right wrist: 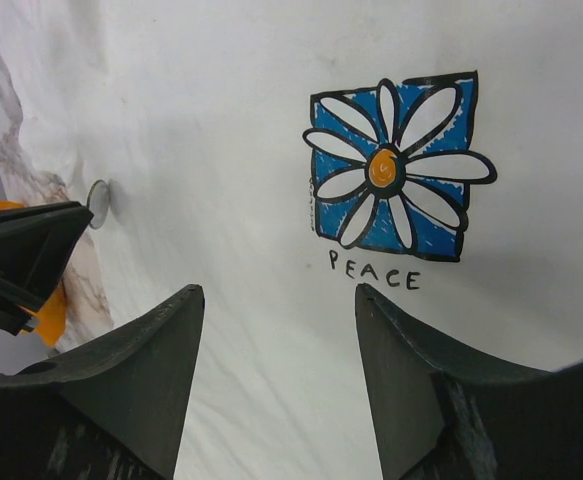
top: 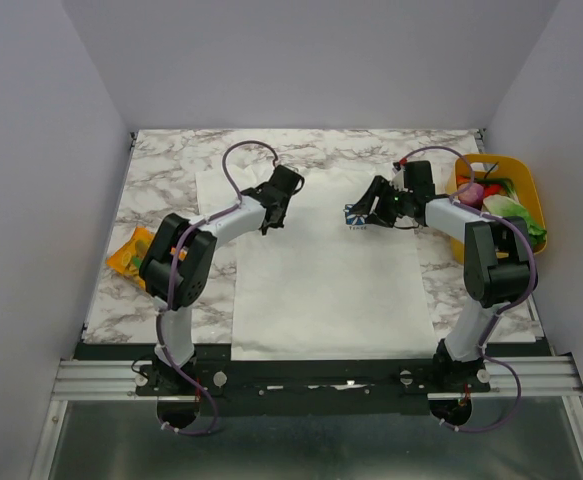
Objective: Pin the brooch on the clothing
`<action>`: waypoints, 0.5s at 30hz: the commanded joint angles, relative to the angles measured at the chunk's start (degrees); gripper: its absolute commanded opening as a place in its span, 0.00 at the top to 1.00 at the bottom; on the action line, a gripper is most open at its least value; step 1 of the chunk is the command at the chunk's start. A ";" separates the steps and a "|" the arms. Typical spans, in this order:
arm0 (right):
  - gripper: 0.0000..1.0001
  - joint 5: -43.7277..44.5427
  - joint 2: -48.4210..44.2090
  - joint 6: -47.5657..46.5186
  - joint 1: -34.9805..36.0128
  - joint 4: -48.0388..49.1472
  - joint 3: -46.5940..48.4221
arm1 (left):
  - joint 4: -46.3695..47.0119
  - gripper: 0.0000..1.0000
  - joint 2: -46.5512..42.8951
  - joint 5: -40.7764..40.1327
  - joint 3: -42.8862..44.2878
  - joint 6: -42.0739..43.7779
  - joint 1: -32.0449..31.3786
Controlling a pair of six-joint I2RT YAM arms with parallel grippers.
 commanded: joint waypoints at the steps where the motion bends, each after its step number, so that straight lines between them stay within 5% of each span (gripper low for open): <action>1: 0.30 -1.06 -0.05 -0.30 -0.18 1.41 -0.84 | -0.44 0.78 -3.44 -0.62 -0.74 -0.19 0.98; 11: 0.30 -1.50 0.65 -0.30 -0.27 1.76 -0.75 | -1.06 0.76 -3.53 -0.80 -1.70 -0.10 2.21; 13: 0.30 -1.59 0.74 -0.38 -0.18 1.77 -0.67 | -0.18 0.71 -4.15 1.30 -2.06 0.25 2.21; 15: 0.30 -1.85 1.09 -0.38 -0.18 1.68 -0.49 | 0.43 0.55 -4.59 2.71 -2.23 0.34 2.04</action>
